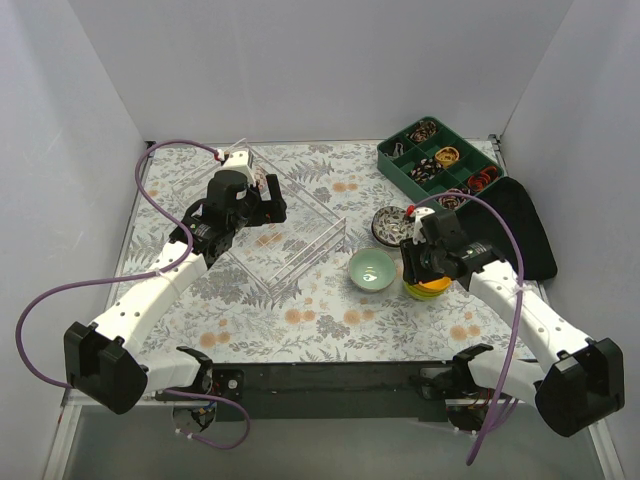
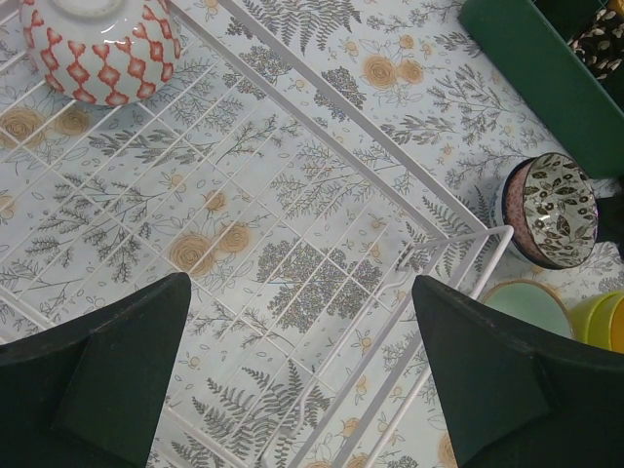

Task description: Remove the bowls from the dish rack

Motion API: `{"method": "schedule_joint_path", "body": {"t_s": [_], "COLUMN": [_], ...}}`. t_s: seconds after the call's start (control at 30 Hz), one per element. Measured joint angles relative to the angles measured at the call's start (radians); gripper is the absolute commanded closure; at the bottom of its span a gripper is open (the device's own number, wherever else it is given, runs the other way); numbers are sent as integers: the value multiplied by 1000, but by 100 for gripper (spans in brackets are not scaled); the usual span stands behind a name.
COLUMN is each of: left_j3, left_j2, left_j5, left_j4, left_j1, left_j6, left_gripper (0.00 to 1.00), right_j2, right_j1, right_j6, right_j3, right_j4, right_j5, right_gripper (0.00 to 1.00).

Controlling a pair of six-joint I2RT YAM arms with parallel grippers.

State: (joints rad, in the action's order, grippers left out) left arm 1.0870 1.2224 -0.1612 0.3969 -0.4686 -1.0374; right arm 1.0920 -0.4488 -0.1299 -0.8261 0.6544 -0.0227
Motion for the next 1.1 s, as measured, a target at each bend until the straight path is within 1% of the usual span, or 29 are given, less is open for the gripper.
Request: {"method": "schedule_joint_path", "body": {"t_s": [0.03, 0.13, 0.23, 0.37, 0.5, 0.63, 0.77, 0.9, 1.1], "left_j3": [0, 0, 10, 56, 97, 116, 140, 161, 163], "left_j2": [0, 3, 26, 98, 172, 229, 296, 363, 451], "left_j5": [0, 1, 10, 22, 50, 74, 90, 90, 82], "left_j4": [0, 0, 0, 8, 9, -7, -25, -49, -122], "left_j1": [0, 0, 0, 6, 47, 134, 235, 308, 369], "left_j6": [1, 1, -6, -34, -84, -153, -256, -359, -501], "left_gripper": [2, 2, 2, 2, 2, 2, 2, 2, 2], "right_j2": [-2, -14, -41, -93, -148, -197, -244, -262, -266], "right_j1": [0, 1, 2, 2, 2, 2, 2, 2, 2], "right_j6": [0, -3, -9, -15, -22, -30, -41, -43, -16], "right_j3": [0, -4, -27, -76, -107, -106, -86, -61, -59], "right_j4": [0, 5, 23, 29, 9, -16, -58, -75, -84], "right_j5": [1, 8, 27, 42, 52, 69, 92, 106, 131], "right_gripper": [40, 33, 28, 23, 20, 16, 15, 15, 14]}}
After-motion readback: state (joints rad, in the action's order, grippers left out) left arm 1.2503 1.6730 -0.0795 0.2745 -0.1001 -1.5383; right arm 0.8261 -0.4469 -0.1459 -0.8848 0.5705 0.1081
